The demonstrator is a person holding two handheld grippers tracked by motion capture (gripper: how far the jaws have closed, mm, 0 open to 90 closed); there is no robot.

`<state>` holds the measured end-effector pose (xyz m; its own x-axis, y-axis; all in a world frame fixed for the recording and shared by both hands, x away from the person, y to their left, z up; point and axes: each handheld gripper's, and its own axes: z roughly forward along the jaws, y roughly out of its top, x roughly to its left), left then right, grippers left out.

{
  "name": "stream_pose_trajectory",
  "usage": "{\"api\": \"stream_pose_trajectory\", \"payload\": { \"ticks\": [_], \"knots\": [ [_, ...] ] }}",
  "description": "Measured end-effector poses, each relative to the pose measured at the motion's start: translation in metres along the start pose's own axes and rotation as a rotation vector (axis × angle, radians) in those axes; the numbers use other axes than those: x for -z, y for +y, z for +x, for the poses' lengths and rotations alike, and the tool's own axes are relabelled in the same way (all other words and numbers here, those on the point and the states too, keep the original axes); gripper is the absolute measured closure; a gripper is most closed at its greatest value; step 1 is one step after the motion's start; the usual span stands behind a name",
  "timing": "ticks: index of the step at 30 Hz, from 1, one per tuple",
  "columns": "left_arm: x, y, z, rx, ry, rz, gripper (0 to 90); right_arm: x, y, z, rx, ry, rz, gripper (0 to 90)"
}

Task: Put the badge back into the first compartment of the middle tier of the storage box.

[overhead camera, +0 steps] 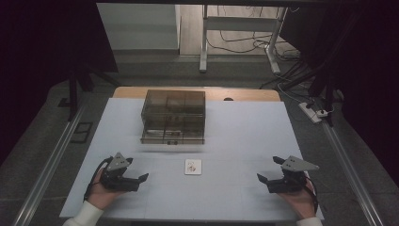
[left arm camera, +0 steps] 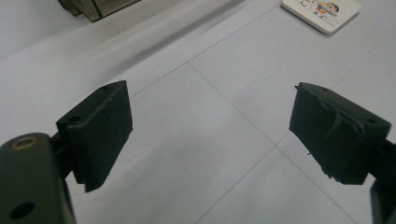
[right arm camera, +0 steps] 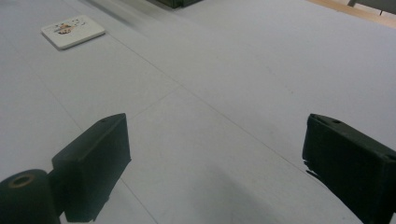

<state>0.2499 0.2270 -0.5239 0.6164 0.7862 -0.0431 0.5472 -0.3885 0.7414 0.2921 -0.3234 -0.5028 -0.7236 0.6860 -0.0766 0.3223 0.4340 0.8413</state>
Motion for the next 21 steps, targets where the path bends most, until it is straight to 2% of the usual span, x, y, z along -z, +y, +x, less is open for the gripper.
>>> {"api": "stream_pose_trajectory", "payload": {
  "ticks": [5,21],
  "knots": [
    [-0.0005,0.0002,-0.0018,-0.006,-0.012,0.008,13.7,-0.0013,0.0018,0.0034,0.016,-0.001,0.005,7.5],
    [-0.0035,0.0006,-0.0029,-0.014,-0.027,0.033,13.9,-0.0056,-0.0005,0.0052,0.017,0.011,0.025,7.5]
  ]
}}
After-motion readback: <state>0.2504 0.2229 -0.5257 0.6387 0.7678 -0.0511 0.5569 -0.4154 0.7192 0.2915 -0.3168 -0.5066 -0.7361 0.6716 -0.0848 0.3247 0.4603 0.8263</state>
